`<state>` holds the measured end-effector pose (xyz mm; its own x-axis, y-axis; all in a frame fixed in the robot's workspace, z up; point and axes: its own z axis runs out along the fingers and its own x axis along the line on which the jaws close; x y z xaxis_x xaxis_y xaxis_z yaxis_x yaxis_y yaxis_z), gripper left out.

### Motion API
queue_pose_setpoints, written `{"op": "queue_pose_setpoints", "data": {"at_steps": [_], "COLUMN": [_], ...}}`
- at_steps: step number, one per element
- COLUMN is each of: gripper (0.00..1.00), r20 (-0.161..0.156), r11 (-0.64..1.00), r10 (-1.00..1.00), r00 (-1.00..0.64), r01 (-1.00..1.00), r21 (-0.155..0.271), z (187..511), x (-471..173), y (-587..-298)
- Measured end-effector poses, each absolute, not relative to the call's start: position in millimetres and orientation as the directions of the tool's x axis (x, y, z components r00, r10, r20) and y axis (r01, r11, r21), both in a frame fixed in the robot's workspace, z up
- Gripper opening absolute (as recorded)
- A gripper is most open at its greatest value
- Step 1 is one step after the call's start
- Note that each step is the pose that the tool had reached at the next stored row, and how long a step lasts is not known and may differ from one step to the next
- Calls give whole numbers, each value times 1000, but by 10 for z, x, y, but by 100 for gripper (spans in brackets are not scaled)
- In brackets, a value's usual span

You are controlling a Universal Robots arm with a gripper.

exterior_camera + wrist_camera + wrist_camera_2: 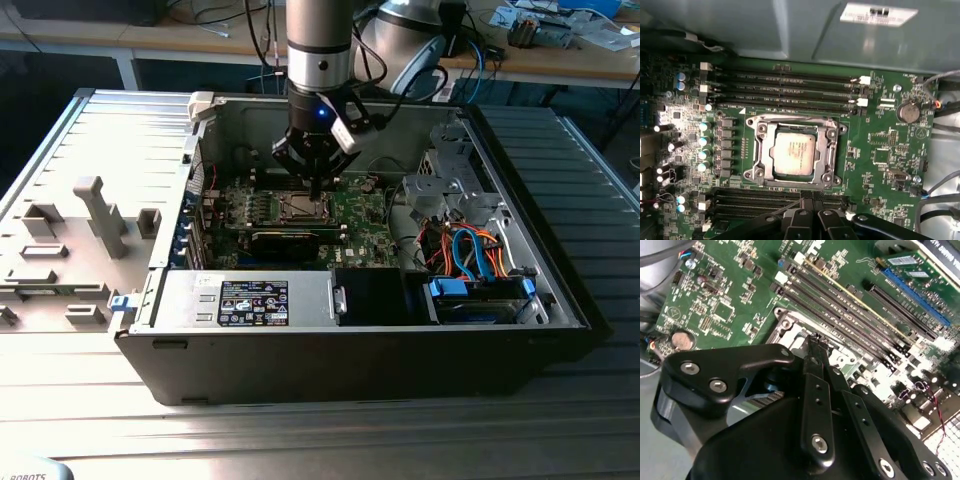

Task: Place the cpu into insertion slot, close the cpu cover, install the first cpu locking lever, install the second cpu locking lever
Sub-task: 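Install the second cpu locking lever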

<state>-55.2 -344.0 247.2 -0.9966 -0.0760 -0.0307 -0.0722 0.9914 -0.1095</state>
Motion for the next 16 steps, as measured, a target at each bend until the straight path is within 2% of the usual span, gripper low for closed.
{"op": "queue_pose_setpoints", "data": {"at_steps": [3, 7, 16], "gripper": [11, 11, 11], "r20": [-31, -35, -41], "r11": [993, 997, 997], "r10": [-70, -68, -64], "r00": [-997, -997, -997], "r01": [-67, -66, -66], "r21": [-101, -42, 45], "z": [2446, 2434, 2398], "x": [-552, -552, -616], "y": [-3496, -3586, -3824]}}
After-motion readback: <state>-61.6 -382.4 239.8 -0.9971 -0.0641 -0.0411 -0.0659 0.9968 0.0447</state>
